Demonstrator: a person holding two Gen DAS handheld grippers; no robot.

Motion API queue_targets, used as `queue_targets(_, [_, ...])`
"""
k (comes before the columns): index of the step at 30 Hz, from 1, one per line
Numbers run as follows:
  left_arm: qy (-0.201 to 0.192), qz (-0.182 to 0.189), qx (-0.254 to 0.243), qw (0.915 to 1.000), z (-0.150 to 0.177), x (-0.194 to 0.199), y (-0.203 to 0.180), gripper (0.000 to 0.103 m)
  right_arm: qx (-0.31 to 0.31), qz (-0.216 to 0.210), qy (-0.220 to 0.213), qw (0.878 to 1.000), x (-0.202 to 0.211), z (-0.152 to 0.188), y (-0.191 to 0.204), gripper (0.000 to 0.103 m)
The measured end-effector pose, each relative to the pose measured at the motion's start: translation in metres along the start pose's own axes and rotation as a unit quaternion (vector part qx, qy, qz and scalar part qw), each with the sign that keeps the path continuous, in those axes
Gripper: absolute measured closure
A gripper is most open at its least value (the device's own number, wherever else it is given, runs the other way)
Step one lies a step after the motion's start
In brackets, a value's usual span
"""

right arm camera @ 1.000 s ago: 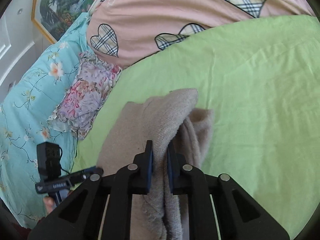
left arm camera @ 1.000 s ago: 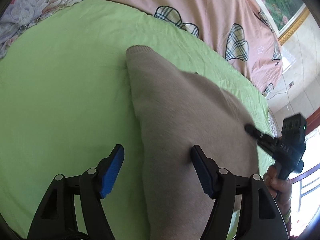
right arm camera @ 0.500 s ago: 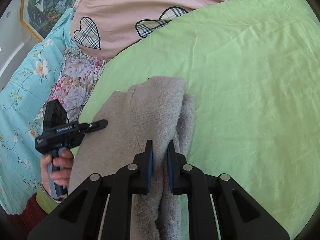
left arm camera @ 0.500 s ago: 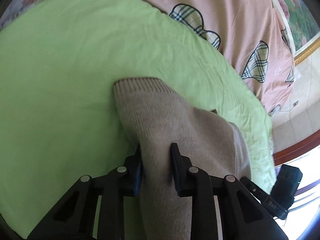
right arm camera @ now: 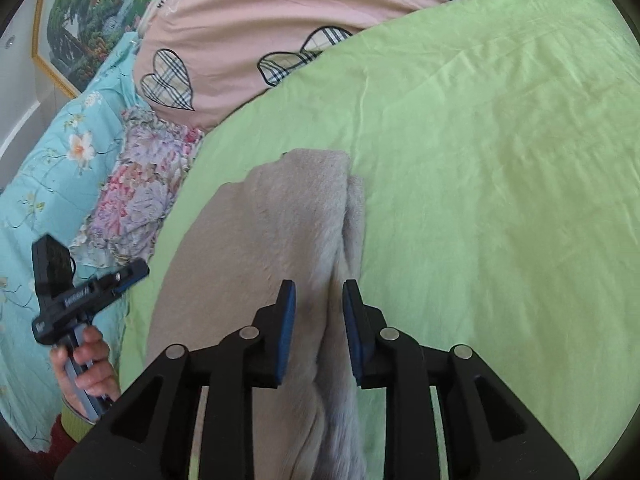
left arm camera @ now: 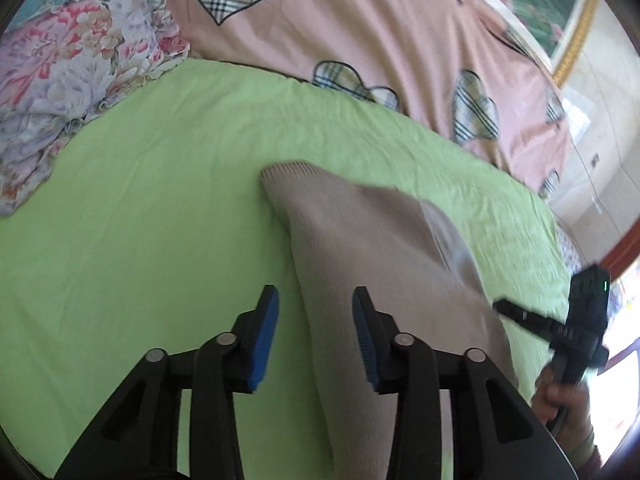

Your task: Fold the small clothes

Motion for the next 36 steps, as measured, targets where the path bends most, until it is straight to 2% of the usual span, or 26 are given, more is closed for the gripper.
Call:
queue_targets(2, [0.006,0.008,-0.020,0.9998,0.032,0.024,-0.010,0.051,-0.001,-0.002,0.000,1.000,0.015,0.010,0.004,0.071])
queue_targets(5, [0.012,0.025,-0.039,0.9989,0.071,0.047,-0.021,0.047,0.007,-0.008,0.002,1.000,0.036,0.029,0.010,0.054])
queue_targets(9, [0.013,0.030,-0.039,0.9987,0.109,0.063,-0.025,0.042,0.020,-0.007,0.018,1.000,0.051,0.061,0.014,0.053])
queue_targets(15, [0.012,-0.005,-0.072,0.9973,0.122,0.051,-0.028,0.042,0.035,0.000,0.027,0.999,0.049,0.082,0.016,0.053])
queue_targets(20, [0.017,-0.005,-0.113,0.9934,0.134,0.042,-0.042,0.042,0.032,-0.005,0.021,0.999,0.047,0.079,0.018,0.053])
queue_targets(25, [0.019,-0.033,-0.091,0.9951,0.135,0.034,-0.028,0.043,0.031,-0.007,0.021,0.999,0.047,0.083,0.020,0.053])
queue_targets(26, [0.014,-0.037,-0.084,0.9957,0.132,0.034,-0.026,0.046,0.031,-0.007,0.021,0.999,0.047,0.084,0.020,0.053])
queue_targets(28, [0.003,-0.040,-0.069,0.9968,0.124,0.035,-0.023,0.051,0.034,-0.008,0.024,0.999,0.046,0.085,0.021,0.063])
queue_targets(30, [-0.006,-0.040,-0.054,0.9977,0.118,0.037,-0.023,0.060,0.033,-0.005,0.024,0.999,0.046,0.084,0.020,0.083])
queue_targets(31, [-0.006,-0.039,-0.047,0.9981,0.117,0.037,-0.023,0.069,0.030,-0.007,0.023,0.999,0.046,0.082,0.020,0.089])
queue_targets(32, [-0.005,-0.035,-0.035,0.9988,0.117,0.037,-0.024,0.078,0.025,-0.010,0.023,0.999,0.046,0.081,0.021,0.092])
queue_targets(34, [-0.010,-0.048,-0.029,0.9984,0.118,0.038,-0.024,0.083,0.022,-0.021,0.018,0.999,0.049,0.074,0.025,0.094])
queue_targets(36, [-0.004,-0.075,-0.051,0.9959,0.123,0.036,-0.023,0.089,0.033,-0.032,-0.002,0.999,0.059,0.060,0.035,0.095])
Point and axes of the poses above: each gripper's, at about its wrist camera, not at the fingertips, and x roughly against the way its jaws point, y to its left, z to its underside, the point moved 10 cm from there along -x, roughly the way its jaws point, and after that the axes turned 12 degrees about -y, right-handed, at the moved point
